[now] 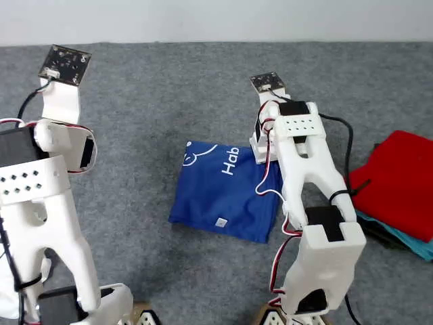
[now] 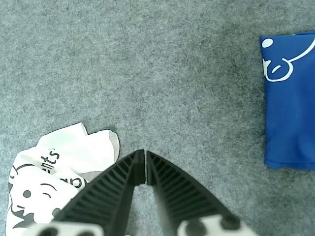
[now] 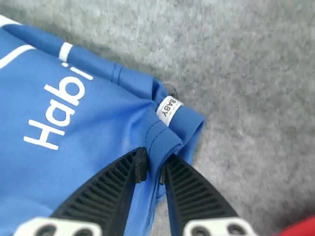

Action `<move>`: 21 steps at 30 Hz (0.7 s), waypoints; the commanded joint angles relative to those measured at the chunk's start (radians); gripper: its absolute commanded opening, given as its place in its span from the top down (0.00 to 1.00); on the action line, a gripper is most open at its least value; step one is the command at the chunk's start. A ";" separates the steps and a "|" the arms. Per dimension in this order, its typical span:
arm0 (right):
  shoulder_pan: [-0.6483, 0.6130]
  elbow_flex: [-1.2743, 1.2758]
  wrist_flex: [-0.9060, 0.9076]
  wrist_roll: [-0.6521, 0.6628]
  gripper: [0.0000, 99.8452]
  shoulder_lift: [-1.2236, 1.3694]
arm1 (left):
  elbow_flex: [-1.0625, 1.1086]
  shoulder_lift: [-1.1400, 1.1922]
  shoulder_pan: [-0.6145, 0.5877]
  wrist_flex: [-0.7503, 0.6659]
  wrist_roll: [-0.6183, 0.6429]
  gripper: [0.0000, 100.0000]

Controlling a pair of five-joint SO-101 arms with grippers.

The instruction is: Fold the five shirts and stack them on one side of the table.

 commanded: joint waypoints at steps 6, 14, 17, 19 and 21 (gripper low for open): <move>-0.004 -0.140 0.110 0.000 0.88 -0.031 | -0.021 -0.029 -0.002 0.012 -0.012 0.99; -0.004 -0.138 0.068 0.002 0.89 0.047 | 0.021 -0.038 -0.005 0.014 -0.012 0.99; -0.002 -0.138 0.042 0.023 0.96 0.077 | 0.021 -0.038 -0.005 0.015 -0.012 0.99; -0.002 -0.138 0.038 0.049 0.99 0.079 | 0.021 -0.038 -0.005 0.015 -0.012 0.99; 0.007 -0.138 0.045 0.060 0.99 0.070 | 0.021 -0.038 -0.005 0.015 -0.012 0.99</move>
